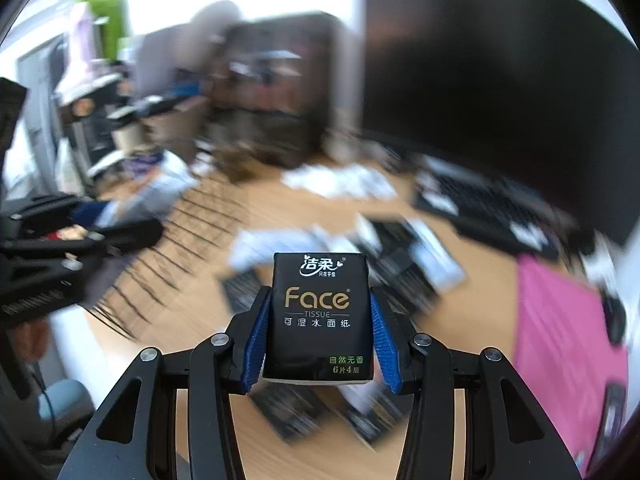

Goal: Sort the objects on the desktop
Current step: 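Carry both packs over the wire basket and open both tools to drop them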

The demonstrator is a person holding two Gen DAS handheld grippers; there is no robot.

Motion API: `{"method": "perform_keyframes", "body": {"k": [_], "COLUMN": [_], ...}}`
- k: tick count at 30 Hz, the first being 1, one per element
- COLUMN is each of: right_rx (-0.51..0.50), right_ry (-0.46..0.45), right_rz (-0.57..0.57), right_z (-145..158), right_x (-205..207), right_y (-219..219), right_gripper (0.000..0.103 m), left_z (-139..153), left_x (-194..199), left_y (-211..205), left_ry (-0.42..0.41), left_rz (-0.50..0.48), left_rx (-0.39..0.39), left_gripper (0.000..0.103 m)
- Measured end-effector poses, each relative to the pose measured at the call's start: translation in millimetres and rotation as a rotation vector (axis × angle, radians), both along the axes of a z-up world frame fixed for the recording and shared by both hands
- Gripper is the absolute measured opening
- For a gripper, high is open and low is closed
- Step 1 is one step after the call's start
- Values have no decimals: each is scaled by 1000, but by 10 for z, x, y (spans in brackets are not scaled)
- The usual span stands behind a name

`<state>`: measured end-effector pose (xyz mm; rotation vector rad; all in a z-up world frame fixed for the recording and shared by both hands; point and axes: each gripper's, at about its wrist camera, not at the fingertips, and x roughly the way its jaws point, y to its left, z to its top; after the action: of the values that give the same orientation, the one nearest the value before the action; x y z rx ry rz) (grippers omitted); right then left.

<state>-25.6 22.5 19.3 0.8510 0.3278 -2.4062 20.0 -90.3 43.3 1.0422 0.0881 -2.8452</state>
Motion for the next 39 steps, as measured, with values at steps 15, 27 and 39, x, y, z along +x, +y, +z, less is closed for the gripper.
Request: {"method": "perform_keyframes", "body": {"k": [15, 27, 39], "right_rx": [-8, -1, -70], "right_ry": [-60, -45, 2], "right_rz": [283, 257, 78], "right_z": [-62, -78, 71], "right_x": [79, 31, 39], "right_y": [-1679, -1610, -335], "right_gripper": [47, 68, 68], "left_z": [-175, -123, 28], "left_x": [392, 405, 281], "left_y": [-1222, -1147, -18], "left_ry": [-53, -9, 77], "left_rz": [327, 316, -19], "left_rx": [8, -50, -57], "left_gripper": [40, 75, 82]}}
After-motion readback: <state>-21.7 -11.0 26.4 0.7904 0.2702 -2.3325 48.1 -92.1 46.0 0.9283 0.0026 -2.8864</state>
